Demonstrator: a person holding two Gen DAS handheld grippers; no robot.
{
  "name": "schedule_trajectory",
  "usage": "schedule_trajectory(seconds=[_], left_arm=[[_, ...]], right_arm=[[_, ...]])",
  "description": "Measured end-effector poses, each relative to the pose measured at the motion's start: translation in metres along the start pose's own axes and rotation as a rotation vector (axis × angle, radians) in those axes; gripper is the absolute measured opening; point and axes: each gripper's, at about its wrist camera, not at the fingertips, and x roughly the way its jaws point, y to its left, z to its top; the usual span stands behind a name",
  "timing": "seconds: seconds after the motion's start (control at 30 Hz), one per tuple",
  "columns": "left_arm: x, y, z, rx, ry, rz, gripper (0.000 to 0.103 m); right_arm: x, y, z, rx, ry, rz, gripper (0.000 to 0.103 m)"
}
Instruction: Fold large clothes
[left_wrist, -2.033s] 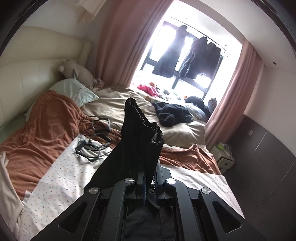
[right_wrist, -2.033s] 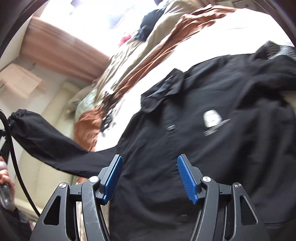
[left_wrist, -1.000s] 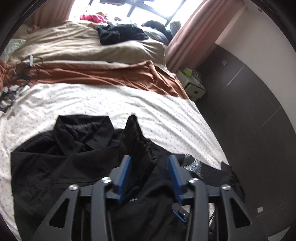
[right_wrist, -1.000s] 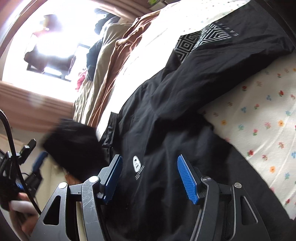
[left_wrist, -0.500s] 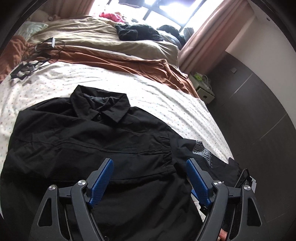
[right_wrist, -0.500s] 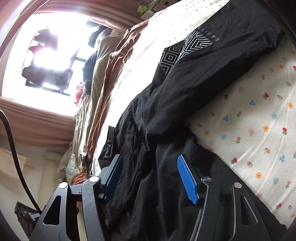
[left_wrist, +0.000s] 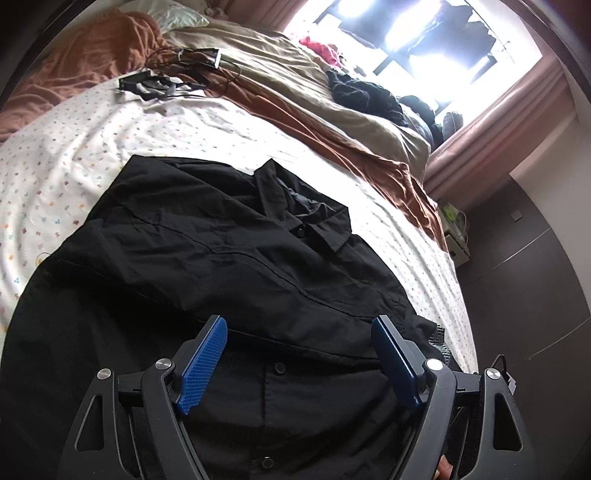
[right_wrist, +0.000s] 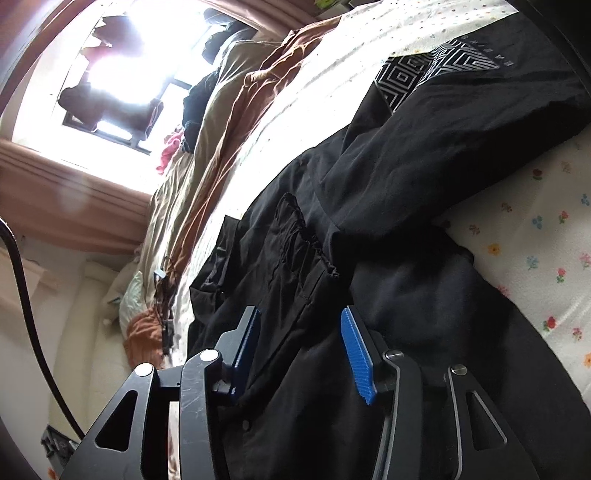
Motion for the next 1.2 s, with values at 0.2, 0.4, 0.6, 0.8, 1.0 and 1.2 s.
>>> schedule_trajectory(seconds=[0.2,0.4,0.6,0.8,1.0,1.2], left_arm=[[-0.004,0.039,0.003,-0.03,0.011,0.018,0.081],[-0.007,0.064,0.009,-0.096,0.012,0.0,0.081],[-0.006,0.073,0.011,-0.116,0.016,-0.009,0.081],[-0.007,0.07,0.009,-0.107,0.024,0.028,0.081],[-0.006,0.069,0.007,-0.108,0.04,0.036,0.082],[-0.01,0.07,0.008,-0.119,0.03,0.021,0.082]], right_arm=[[0.018,0.002,0.002,-0.044,-0.002,-0.05,0.024],[0.025,0.004,0.016,-0.069,-0.034,-0.052,0.011],[0.027,0.003,0.018,-0.046,-0.005,-0.095,0.015],[-0.019,0.002,0.022,-0.076,-0.084,-0.101,0.059],[-0.077,-0.027,0.045,-0.014,-0.189,-0.202,0.059],[-0.131,-0.074,0.071,0.107,-0.283,-0.307,0.059]])
